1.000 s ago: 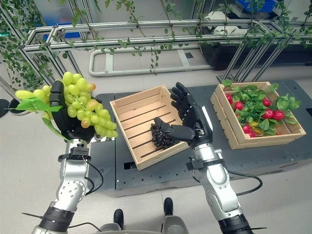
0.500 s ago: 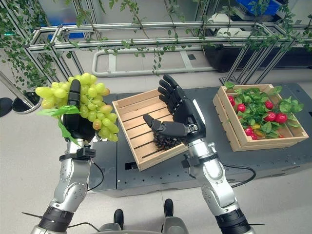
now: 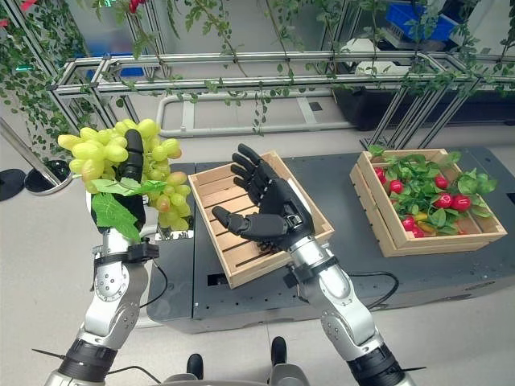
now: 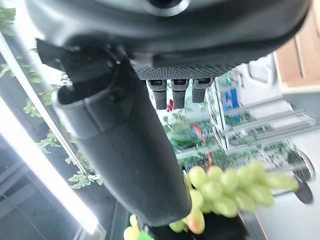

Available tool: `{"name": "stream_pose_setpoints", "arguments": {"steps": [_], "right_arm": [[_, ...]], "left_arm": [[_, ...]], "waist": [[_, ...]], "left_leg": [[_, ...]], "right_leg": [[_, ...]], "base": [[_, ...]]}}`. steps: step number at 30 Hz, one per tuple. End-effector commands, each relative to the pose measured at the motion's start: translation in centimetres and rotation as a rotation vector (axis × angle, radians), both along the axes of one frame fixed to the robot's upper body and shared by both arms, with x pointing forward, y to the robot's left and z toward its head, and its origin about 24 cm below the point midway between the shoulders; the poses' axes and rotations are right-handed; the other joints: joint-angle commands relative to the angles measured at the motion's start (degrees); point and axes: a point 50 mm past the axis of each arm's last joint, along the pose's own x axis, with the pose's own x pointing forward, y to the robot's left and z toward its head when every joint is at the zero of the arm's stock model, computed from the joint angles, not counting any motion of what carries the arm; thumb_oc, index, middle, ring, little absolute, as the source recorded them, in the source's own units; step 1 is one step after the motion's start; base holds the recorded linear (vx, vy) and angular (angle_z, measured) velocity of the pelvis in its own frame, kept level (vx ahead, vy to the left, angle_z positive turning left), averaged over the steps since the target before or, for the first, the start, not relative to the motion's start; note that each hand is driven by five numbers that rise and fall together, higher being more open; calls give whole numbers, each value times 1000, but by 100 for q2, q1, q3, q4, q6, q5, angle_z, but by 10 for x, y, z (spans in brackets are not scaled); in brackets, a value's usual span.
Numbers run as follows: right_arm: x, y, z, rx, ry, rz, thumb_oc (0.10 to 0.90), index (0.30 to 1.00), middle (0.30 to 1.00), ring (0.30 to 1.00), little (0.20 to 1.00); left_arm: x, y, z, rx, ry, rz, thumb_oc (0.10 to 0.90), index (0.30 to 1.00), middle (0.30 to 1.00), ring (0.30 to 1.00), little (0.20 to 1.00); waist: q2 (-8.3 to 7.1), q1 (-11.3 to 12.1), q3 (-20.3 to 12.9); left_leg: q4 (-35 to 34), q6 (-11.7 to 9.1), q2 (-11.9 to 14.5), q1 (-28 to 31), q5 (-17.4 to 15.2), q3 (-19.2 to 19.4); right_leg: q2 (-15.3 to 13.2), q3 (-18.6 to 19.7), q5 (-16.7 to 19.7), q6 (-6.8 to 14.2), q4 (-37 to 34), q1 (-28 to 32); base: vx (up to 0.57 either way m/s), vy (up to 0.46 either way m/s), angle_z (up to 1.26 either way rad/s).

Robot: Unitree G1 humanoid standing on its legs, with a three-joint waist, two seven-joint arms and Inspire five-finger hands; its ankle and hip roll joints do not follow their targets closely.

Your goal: Pick up the fruits from the basket on one side to the basket on the other side

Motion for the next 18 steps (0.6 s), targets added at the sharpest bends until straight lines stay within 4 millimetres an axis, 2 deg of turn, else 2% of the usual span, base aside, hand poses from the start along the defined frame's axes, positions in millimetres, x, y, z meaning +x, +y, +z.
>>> {"name": "stream_pose_setpoints", "arguments": {"steps": [1, 7, 18], "right_arm": [[-2, 21, 49, 154, -208, 177, 800, 900, 900, 900, 900], [-3, 32, 43, 187, -171, 239, 800, 900, 900, 900, 900], [-5, 36, 42, 238, -172, 250, 800, 900, 900, 900, 900]], "left_arm": [[-1, -21, 66, 0, -383, -154, 400, 300, 300, 300, 300], [0, -31, 62, -87, -351, -288, 400, 300, 300, 300, 300], [-2, -45, 53, -76, -301, -418, 400, 300, 300, 300, 300]], "waist": [[-27, 34, -717], [-36, 67, -728], [-42, 66, -723]], "left_leg": [[47, 64, 75, 114, -497, -218], [47, 70, 80, 118, -495, -214], [47, 94, 83, 120, -490, -184]], "right_leg": [[-355, -140, -485, 258, 13, 518], [-356, -177, -485, 251, 13, 532], [-348, -153, -483, 250, 13, 528]], "base": [[0, 0, 0], [0, 0, 0], [0, 0, 0]]}}
